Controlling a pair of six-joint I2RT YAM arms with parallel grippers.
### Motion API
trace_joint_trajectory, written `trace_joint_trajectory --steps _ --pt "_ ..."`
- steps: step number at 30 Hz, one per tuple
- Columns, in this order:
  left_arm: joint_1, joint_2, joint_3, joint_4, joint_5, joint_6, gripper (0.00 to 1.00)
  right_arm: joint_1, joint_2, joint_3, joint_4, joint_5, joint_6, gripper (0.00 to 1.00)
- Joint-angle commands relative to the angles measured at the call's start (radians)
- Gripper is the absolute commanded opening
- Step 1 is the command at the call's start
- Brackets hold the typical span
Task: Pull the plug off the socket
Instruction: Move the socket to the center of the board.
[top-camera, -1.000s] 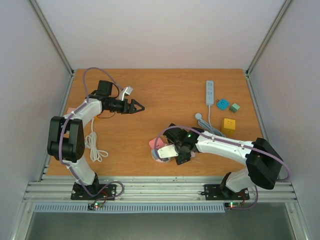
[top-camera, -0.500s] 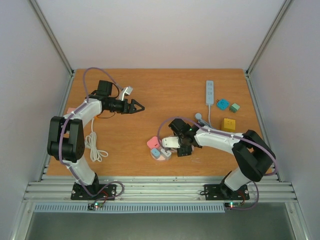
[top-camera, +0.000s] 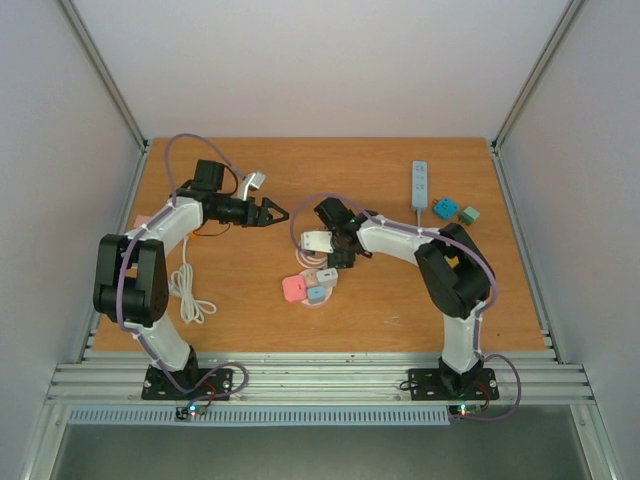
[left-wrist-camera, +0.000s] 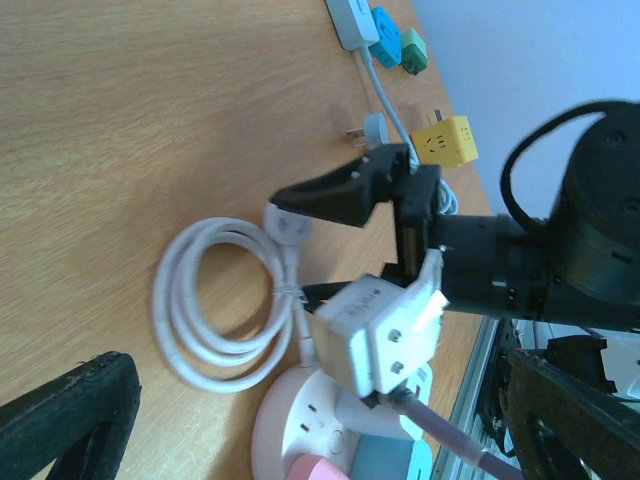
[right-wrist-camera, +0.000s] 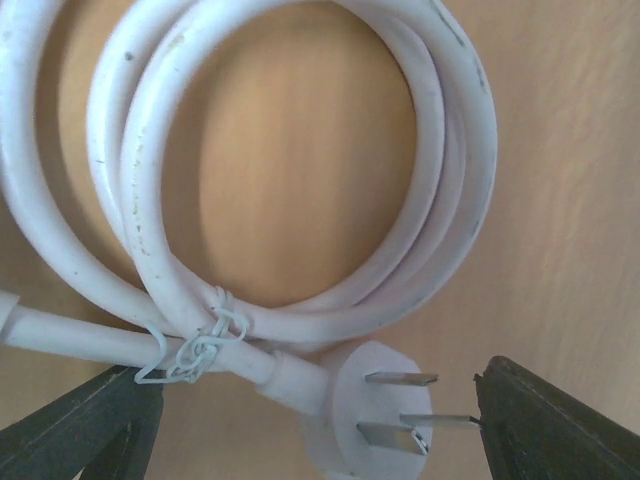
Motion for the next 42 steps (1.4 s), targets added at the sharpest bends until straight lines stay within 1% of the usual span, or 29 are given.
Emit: trace_joint_trajectory --steps 1,3,6,9,12,14,17,20,22,23,25,26,32,35,39,42 --pt "-0.001 -0.037 -0.01 0.039 0.014 -0.001 0.99 -0.004 0.094 0.146 -0.008 -0.064 0.077 0.86" --pt "0.004 -0.043 -0.008 0.041 0.018 -0.005 0.99 -0.004 0.106 0.197 -0.028 -0.101 0.123 0.86" --pt "0.008 -0.053 -0.014 0.05 0.015 -0.013 0.99 -0.01 0.072 0.215 -0.028 -0.102 0.176 0.86" --pt "0.009 -0.053 -0.017 0.061 0.007 -0.019 0.99 -0.032 0.01 0.218 -0.038 -0.069 0.227 0.87" --pt "0.009 -0.053 -0.017 0.065 0.001 -0.025 0.99 -0.046 -0.061 0.214 -0.07 -0.004 0.281 0.88" --pt "0.009 -0.058 -0.018 0.067 -0.005 -0.026 0.99 -0.048 -0.116 0.209 -0.122 0.03 0.351 0.88" --pt "0.009 -0.072 -0.022 0.069 -0.016 -0.02 0.99 -0.048 -0.175 0.208 -0.218 0.027 0.492 0.88" --pt "0.009 -0.081 -0.023 0.066 -0.037 -0.012 0.99 -0.047 -0.212 0.206 -0.322 -0.077 0.635 0.89" --pt "0.009 -0.086 -0.025 0.064 -0.055 -0.005 0.99 -0.047 -0.233 0.185 -0.356 -0.194 0.689 0.93" --pt "0.009 -0.088 -0.026 0.061 -0.062 -0.001 0.99 -0.044 -0.244 0.167 -0.365 -0.238 0.697 0.95" --pt "0.009 -0.094 -0.028 0.055 -0.077 0.01 0.99 -0.038 -0.258 0.137 -0.382 -0.338 0.665 0.95" --pt "0.009 -0.095 -0.028 0.055 -0.082 0.014 0.99 -0.032 -0.265 0.117 -0.379 -0.353 0.647 0.95" --pt "0.009 -0.101 -0.027 0.054 -0.086 0.018 0.99 -0.018 -0.28 0.033 -0.372 -0.352 0.551 0.94" --pt "0.009 -0.101 -0.025 0.057 -0.087 0.014 0.99 -0.006 -0.273 0.002 -0.359 -0.33 0.534 0.94" --pt "0.009 -0.101 -0.025 0.059 -0.09 0.013 0.99 0.003 -0.227 0.015 -0.329 -0.268 0.558 0.94" --pt "0.009 -0.103 -0.025 0.057 -0.09 0.011 0.99 0.004 -0.18 0.056 -0.311 -0.233 0.582 0.94"
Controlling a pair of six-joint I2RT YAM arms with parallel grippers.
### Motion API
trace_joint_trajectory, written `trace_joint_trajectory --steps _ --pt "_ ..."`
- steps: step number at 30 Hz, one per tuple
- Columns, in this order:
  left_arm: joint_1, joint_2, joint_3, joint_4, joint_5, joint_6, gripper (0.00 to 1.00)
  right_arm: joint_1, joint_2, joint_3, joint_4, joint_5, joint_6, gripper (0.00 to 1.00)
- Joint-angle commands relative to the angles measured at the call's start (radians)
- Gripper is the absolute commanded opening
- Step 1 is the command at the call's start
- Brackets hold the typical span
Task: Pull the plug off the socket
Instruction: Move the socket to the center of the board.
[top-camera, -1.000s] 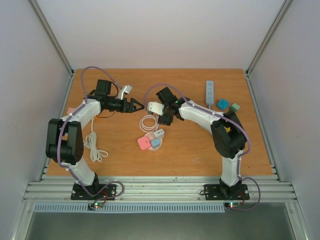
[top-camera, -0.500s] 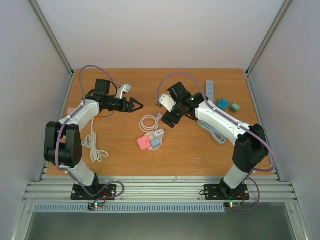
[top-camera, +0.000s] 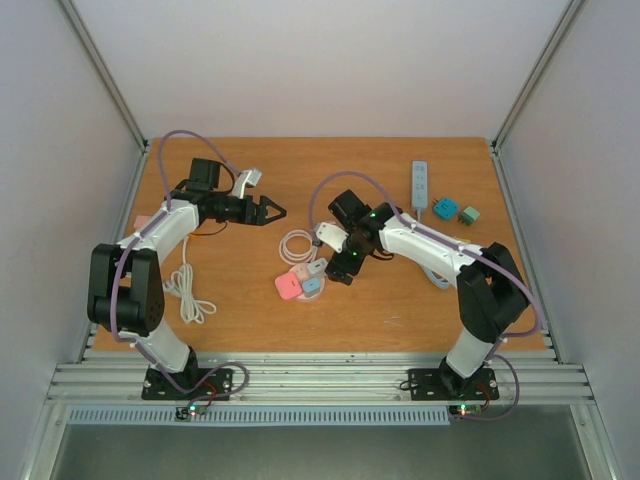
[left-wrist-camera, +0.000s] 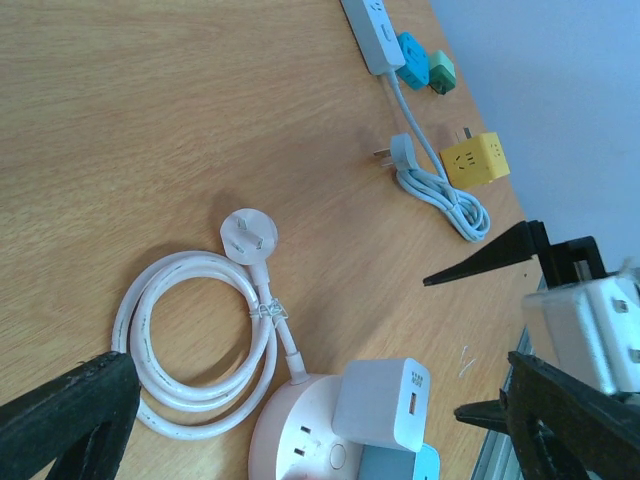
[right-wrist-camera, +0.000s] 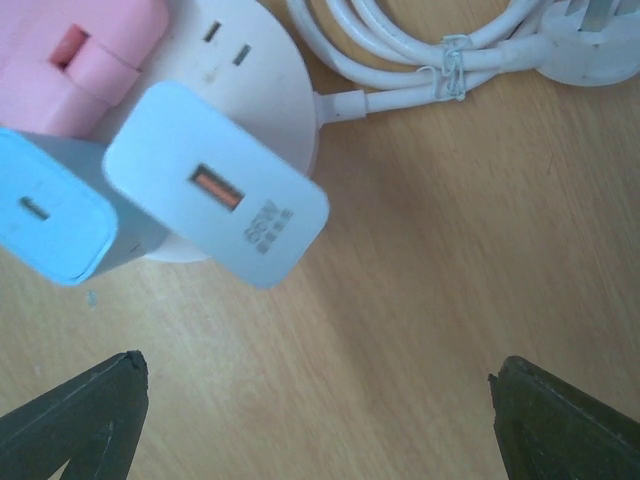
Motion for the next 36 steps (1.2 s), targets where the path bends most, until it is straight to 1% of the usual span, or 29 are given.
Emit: trace_joint_trajectory --steps 1,5,11,16,20,22,26,30,32,36 --pt "0.006 -0.038 -0.008 0.036 -0.003 0.015 0.99 0.007 0.062 0.061 0.043 0.066 0.023 0.94" --pt "0.006 -0.039 -0.008 0.036 -0.002 0.016 0.99 0.007 0.122 0.123 0.059 0.117 0.026 0.94" --pt "0.006 -0.042 -0.011 0.038 0.001 0.013 0.99 0.008 0.202 0.232 0.074 0.128 0.026 0.94" --pt "0.007 -0.046 -0.01 0.041 -0.005 0.012 0.99 0.007 0.302 0.377 0.062 0.111 0.034 0.94" --pt "0.011 -0.057 -0.01 0.042 -0.032 0.011 0.99 0.008 0.383 0.513 0.0 0.101 0.072 0.94" --pt "0.018 -0.066 -0.013 0.048 -0.045 0.005 0.99 0.008 0.375 0.522 -0.016 0.096 0.097 0.94" --pt "0.045 -0.078 -0.028 0.085 -0.071 -0.02 0.99 0.013 0.316 0.476 -0.011 0.063 0.125 0.94" --pt "0.067 -0.075 -0.031 0.098 -0.092 -0.041 0.99 0.044 0.275 0.44 0.009 0.05 0.129 0.94" --pt "0.079 -0.072 -0.032 0.097 -0.098 -0.047 0.99 0.067 0.277 0.443 0.015 0.053 0.127 0.94" --pt "0.092 -0.076 -0.035 0.096 -0.105 -0.05 0.99 0.1 0.324 0.483 0.01 0.114 0.135 0.94"
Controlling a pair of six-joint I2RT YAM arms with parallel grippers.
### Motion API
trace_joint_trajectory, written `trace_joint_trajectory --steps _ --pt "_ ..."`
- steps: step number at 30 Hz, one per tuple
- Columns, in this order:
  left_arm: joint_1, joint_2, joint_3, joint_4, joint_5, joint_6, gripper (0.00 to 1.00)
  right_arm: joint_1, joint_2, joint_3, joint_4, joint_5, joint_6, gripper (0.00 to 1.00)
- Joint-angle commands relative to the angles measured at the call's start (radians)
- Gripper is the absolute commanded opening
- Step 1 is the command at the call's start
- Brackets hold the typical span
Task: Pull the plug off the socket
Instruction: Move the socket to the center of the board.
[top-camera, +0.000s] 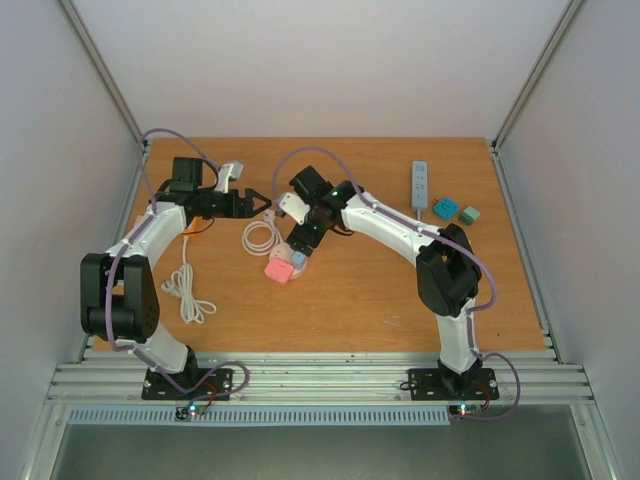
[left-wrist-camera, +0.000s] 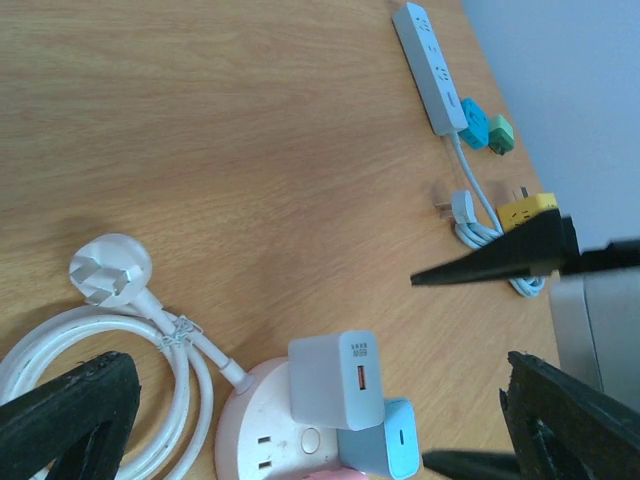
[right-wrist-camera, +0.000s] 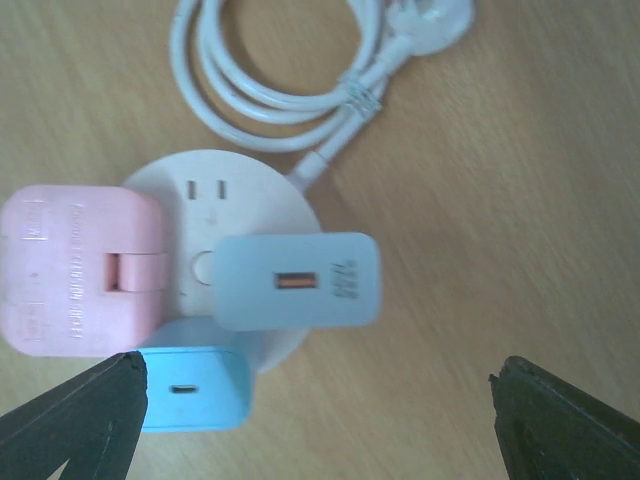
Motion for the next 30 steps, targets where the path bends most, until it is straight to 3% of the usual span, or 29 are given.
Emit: trace_joint_trajectory --steps 1,17,30 --pt "0.015 -0.024 -0.017 0.053 -0.014 -0.013 0.99 0.037 0.027 0.05 -0.008 0.058 0.037 0.94" --pt "0.015 -0.028 -0.033 0.08 -0.006 -0.02 0.99 0.038 0.15 0.125 -0.031 0.086 0.087 0.88" --pt "0.015 -0.025 -0.029 0.078 -0.001 -0.026 0.99 0.038 0.153 0.131 -0.04 -0.012 0.014 0.5"
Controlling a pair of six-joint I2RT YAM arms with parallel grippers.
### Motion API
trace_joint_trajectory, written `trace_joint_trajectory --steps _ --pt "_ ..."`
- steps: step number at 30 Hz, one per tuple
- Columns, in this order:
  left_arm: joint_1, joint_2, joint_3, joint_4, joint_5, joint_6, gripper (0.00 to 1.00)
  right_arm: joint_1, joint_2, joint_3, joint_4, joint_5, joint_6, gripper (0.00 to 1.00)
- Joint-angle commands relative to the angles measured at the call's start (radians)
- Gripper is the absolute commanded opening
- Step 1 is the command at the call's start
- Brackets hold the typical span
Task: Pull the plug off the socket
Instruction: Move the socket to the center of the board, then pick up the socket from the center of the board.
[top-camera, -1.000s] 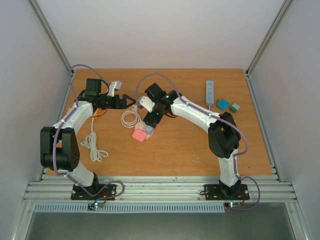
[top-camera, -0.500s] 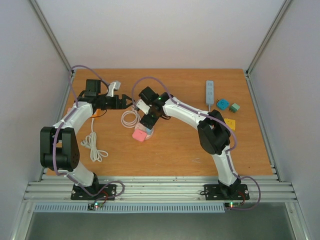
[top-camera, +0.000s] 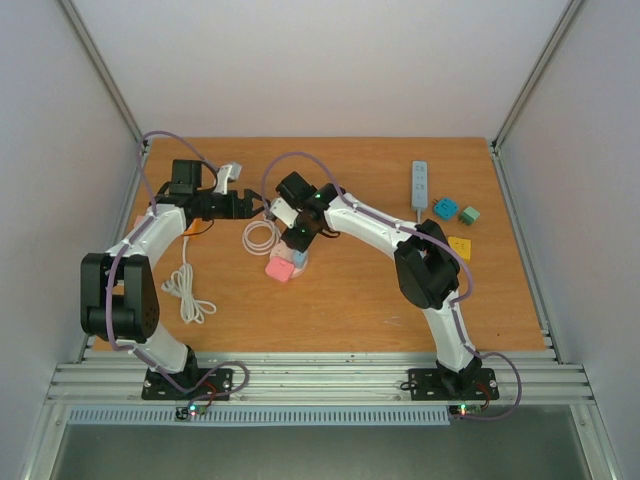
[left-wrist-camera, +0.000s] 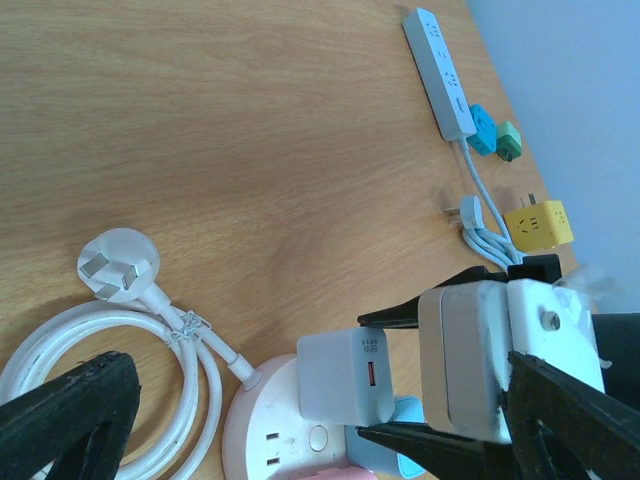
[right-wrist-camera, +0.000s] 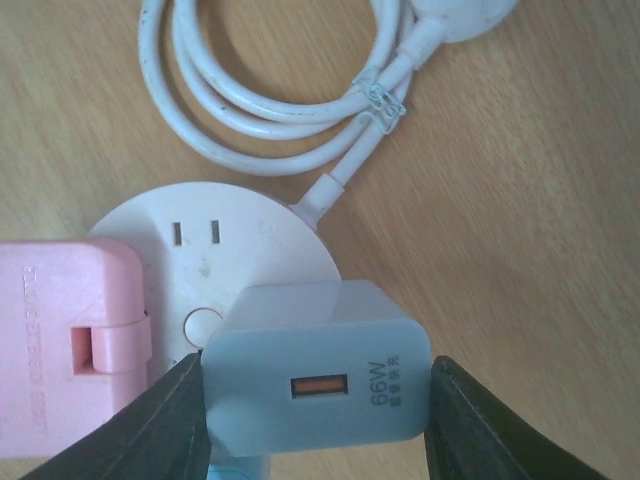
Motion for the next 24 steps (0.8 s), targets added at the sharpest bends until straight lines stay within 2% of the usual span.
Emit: trace_joint_trajectory --steps 1,3,4,12,24 --pt "0.006 -0.024 -0.003 0.038 0.012 -0.005 0.99 0.002 0.009 0.019 -0.018 -0.066 -0.057 0.44" --pt "0.005 -0.024 0.0 0.037 0.012 -0.005 0.99 0.0 0.008 0.03 -0.041 -0.109 -0.093 0.2" --pt "0.006 -0.024 0.001 0.035 0.013 -0.005 0.99 -0.001 0.008 0.039 -0.055 -0.122 -0.104 0.18" --pt "0.005 -0.03 0.023 -0.004 0.019 0.021 0.99 0.0 -0.111 -0.062 0.023 -0.143 -0.214 0.17" --pt "0.005 -0.057 0.134 -0.191 0.145 0.193 0.99 0.001 -0.382 -0.288 0.186 -0.098 -0.477 0.17"
